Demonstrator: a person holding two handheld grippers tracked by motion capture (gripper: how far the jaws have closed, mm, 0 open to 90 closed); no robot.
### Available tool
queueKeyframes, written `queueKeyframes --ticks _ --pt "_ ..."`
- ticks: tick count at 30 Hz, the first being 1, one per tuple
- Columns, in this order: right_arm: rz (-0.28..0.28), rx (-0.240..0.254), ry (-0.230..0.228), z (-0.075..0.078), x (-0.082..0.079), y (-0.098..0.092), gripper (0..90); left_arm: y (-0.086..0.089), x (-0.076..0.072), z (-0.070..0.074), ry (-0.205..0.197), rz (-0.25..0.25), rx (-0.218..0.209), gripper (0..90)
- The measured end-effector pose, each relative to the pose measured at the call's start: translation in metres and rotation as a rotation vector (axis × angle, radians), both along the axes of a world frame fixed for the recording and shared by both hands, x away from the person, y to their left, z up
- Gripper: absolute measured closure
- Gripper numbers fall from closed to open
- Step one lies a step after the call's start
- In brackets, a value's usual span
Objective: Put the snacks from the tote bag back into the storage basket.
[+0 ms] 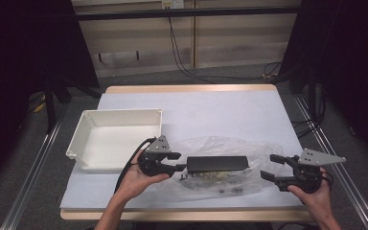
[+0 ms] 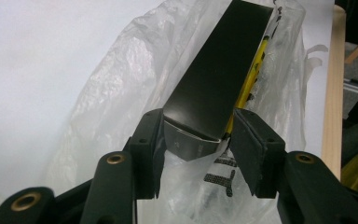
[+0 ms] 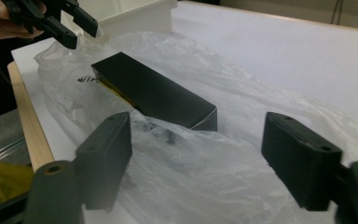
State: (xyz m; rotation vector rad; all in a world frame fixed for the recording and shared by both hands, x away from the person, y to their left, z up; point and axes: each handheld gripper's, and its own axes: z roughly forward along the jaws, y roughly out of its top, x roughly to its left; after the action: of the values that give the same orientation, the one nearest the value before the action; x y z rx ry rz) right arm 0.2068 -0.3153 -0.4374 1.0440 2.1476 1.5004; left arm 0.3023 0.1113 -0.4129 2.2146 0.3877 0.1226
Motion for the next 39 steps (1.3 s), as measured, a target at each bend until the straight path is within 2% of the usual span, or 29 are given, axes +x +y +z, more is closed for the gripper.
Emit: queueKeyframes --ticks 2,3,4,5,7,9,13,15,16,18,21,24,27,31,35,39 --pt "-0.023 0.004 -0.014 0.001 -0.008 0.0 15.1 -0.002 0.002 0.002 -0.006 -0.01 0.02 55.9" --pt "-0.023 0.004 -0.014 0.001 -0.008 0.0 15.1 -0.002 0.002 0.002 -0.006 -0.01 0.02 55.8" --pt "-0.053 0.004 -0.027 0.002 -0.015 0.0 7.6 -0.004 0.004 0.003 -0.002 -0.01 0.009 55.7" --pt "-0.061 0.012 -0.041 0.003 -0.017 -0.001 5.0 -0.004 0.005 0.004 -0.007 -0.014 0.016 55.3" --pt "-0.042 0.023 -0.047 0.002 -0.022 -0.003 0.0 -0.006 0.008 0.005 -0.006 -0.018 0.016 54.8" --pt "-0.036 0.018 -0.053 0.0 -0.028 -0.002 0.8 -0.008 0.01 0.007 -0.008 -0.025 0.026 54.2" --pt "-0.018 0.031 -0.025 -0.007 -0.035 0.001 1.3 -0.015 0.015 0.008 -0.003 -0.042 0.056 53.8" --pt "-0.015 0.014 -0.043 -0.008 -0.039 0.004 1.2 -0.019 0.018 0.011 -0.016 -0.059 0.086 53.8" --pt "-0.017 0.012 -0.05 -0.009 -0.041 0.005 0.5 -0.019 0.018 0.011 -0.016 -0.059 0.086 54.1" --pt "0.007 0.009 -0.032 -0.012 -0.044 0.008 2.0 -0.025 0.021 0.016 -0.036 -0.102 0.105 57.8" --pt "0.027 0.028 -0.034 -0.015 -0.047 0.009 1.6 -0.035 0.023 0.017 -0.036 -0.135 0.148 58.7" --pt "0.028 0.028 -0.052 -0.017 -0.046 0.008 1.2 -0.04 0.023 0.016 -0.02 -0.164 0.166 57.7" --pt "0.019 0.019 -0.064 -0.019 -0.046 0.007 1.2 -0.05 0.027 0.006 0.01 -0.195 0.197 54.5" --pt "0.007 0.024 -0.082 -0.021 -0.046 0.005 1.2 -0.056 0.027 0.0 0.006 -0.2 0.221 51.2" --pt "0.001 0.026 -0.084 -0.023 -0.046 0.006 1.1 -0.063 0.023 -0.002 -0.012 -0.224 0.235 48.6" --pt "0.005 0.028 -0.081 -0.023 -0.045 0.006 1.1 -0.068 0.023 -0.003 -0.013 -0.236 0.255 46.3"
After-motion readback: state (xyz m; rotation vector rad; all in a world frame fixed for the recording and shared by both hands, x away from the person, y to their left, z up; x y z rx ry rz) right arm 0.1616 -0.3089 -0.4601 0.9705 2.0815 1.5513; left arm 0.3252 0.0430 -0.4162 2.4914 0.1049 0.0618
